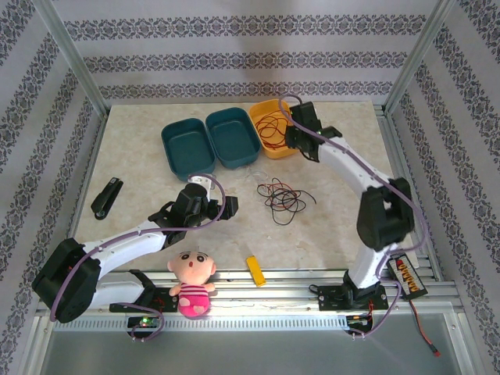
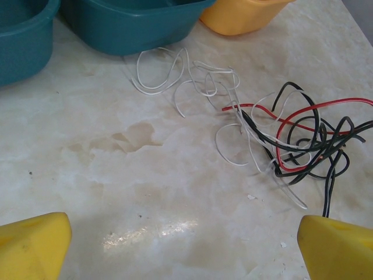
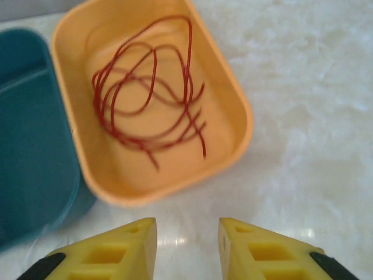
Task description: Untangle the cables
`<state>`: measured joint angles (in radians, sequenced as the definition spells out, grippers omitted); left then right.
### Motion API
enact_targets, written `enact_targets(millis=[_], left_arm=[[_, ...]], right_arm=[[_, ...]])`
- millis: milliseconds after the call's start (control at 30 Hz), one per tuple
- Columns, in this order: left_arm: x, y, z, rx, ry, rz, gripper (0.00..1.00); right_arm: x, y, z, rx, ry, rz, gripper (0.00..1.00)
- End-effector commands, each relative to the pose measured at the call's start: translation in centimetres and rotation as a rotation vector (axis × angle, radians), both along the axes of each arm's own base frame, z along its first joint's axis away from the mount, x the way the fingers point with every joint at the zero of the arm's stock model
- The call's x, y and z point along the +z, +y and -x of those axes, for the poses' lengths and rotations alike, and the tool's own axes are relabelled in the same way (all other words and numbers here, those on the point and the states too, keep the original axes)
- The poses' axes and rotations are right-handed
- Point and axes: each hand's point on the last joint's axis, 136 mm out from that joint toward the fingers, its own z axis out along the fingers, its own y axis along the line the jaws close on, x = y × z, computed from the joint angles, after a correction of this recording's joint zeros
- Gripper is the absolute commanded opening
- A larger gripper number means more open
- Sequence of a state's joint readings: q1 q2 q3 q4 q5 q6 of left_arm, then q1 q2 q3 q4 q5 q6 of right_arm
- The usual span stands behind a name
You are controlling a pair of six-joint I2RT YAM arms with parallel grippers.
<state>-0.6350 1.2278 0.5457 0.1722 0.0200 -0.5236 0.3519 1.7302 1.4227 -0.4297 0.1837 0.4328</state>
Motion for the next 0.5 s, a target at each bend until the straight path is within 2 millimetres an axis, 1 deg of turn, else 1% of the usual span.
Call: enact_targets(millis=[0, 67, 100, 200, 333, 467], left_arm=[[2.5, -2.5, -0.6, -0.095, -0.064, 0.054, 0.99], [2.7, -3.4, -0.5, -0.142, -0.066, 0.059, 0.99], [2.9, -3.8, -0.6, -0.156, -0.072, 0.064, 0.99], [3.0, -4.5, -0.9, -0.175, -0.075, 0.08, 0.99], [2.6, -5.4, -1.3, -0.191, -0.052, 0.095, 0.99], [1.9, -6.1, -1.4, -0.194, -0.024, 0.132, 0.99]], right_arm=[[1.5, 0.5, 3.2, 0.039, -0.014, -0.111, 0.33], [1.4, 1.2, 5.6, 0.13, -0.005, -0.133, 0.33], [1.7, 1.5, 6.8, 0.177, -0.009, -0.143, 0.33], [1.6, 1.5, 9.6, 0.275, -0.005, -0.107, 0.33], [0.3, 1.2, 12.1, 0.342, 0.048, -0.029, 0.34], [-1.0, 2.0, 13.3, 0.388, 0.086, 0.03, 0.35]])
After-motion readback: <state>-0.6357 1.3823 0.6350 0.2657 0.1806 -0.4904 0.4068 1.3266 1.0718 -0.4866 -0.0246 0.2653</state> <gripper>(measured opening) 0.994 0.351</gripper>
